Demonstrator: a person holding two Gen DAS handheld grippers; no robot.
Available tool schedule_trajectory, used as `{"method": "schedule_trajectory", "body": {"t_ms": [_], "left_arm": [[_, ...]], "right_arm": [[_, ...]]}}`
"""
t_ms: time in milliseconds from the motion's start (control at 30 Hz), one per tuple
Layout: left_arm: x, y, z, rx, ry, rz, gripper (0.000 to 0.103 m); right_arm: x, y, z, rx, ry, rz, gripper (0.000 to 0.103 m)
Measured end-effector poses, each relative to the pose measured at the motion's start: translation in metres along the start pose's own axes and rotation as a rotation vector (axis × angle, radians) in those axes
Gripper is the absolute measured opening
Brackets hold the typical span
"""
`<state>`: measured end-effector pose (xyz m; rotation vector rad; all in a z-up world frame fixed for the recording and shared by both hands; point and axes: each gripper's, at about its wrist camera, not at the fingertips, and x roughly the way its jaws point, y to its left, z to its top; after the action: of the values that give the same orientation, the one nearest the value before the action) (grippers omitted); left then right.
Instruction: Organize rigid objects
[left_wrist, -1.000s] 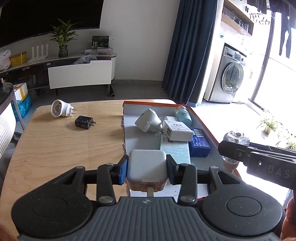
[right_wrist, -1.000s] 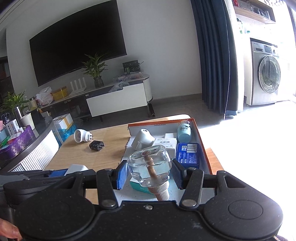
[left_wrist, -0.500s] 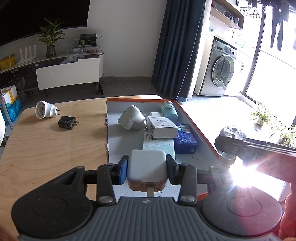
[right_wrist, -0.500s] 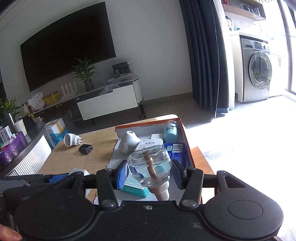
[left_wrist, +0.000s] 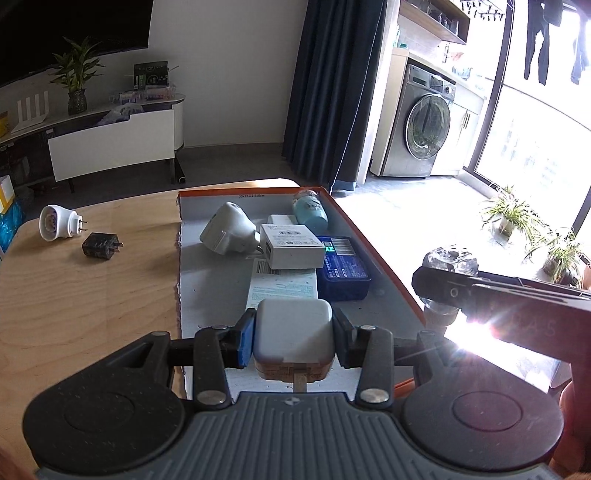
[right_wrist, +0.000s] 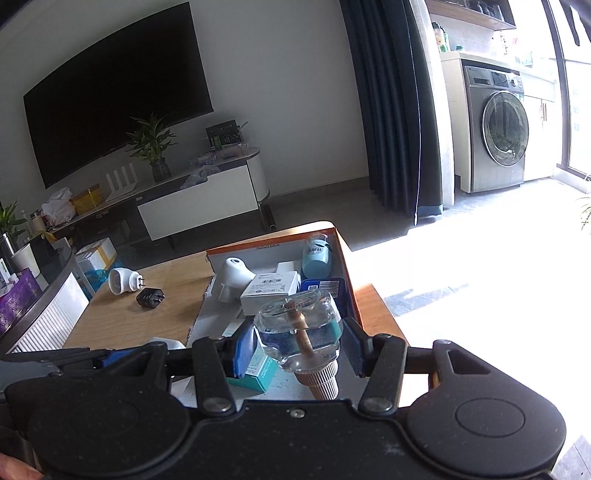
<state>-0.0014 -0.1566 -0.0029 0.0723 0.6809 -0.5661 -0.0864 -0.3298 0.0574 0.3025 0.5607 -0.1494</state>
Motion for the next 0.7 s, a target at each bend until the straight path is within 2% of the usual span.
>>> {"method": "schedule_trajectory", "body": {"t_ms": [700], "left_arm": [[0.020, -0.005, 0.008, -0.001, 0.038, -0.025, 0.042]], "right_arm": [[0.026, -0.003, 0.007, 0.006, 0.045, -0.004, 0.061]]}}
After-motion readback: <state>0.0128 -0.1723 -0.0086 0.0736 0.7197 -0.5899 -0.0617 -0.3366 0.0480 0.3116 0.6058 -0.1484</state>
